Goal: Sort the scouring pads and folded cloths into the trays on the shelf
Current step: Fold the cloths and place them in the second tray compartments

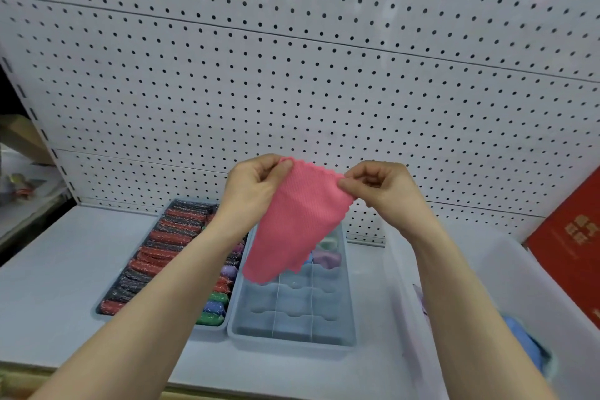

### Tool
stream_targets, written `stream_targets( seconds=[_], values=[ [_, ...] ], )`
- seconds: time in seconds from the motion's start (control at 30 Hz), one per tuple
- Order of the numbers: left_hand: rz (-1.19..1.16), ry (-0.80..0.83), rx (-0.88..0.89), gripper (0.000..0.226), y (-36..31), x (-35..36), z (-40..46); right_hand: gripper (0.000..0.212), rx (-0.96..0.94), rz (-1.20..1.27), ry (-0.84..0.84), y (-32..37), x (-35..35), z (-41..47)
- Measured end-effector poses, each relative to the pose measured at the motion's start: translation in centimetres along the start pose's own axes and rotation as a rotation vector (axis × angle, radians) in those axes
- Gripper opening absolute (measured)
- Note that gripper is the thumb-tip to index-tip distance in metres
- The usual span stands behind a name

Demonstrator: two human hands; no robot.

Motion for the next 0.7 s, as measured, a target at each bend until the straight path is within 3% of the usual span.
stream_targets(
  seconds=[0.1, 0.23, 0.33, 0.47, 0.53, 0.6, 0.7],
  values=[
    [0.02, -0.013, 0.015, 0.017, 0.0, -0.1, 0.1, 0.007, 0.004, -0.01, -0.025, -0.2, 0.0, -0.2],
    [0.019, -0.028, 0.045, 0.018, 0.0, -0.2, 0.2, 0.008, 0.024, -0.013, 0.074, -0.5, 1.1, -0.5],
    [-0.007, -0.036, 0.04, 0.015, 0.1, -0.5, 0.3, 0.006, 0.087, 0.144, 0.108, -0.8, 1.4, -0.8],
    [-0.063, 0.046, -0.018, 0.013, 0.4, 0.0, 0.4, 0.009, 0.213, 0.421, 0.276, -0.4, 2.3, -1.6],
    [-0.057, 0.035, -0.057, 0.012, 1.0, 0.0, 0.7, 0.01, 0.241, 0.2, 0.235, -1.5, 1.6, -1.0],
    [-0.043, -0.008, -0.103, 0.015, 1.7, -0.1, 1.2, 0.01, 0.242, -0.104, 0.082, -2.5, 0.2, 0.1],
    [-0.035, -0.062, -0.151, 0.015, 2.4, -0.1, 1.6, 0.008, 0.25, -0.062, -0.025, -3.1, 0.1, 0.7]
  ],
)
Point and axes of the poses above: each hand's wrist, its own z-axis towards the middle knuckle, its own x-axis out of the palm, y = z × x, the point moved 9 cm from there along z, towards the middle knuckle, and after that the axes turned 10 degrees about -x, right-handed, at the moved point
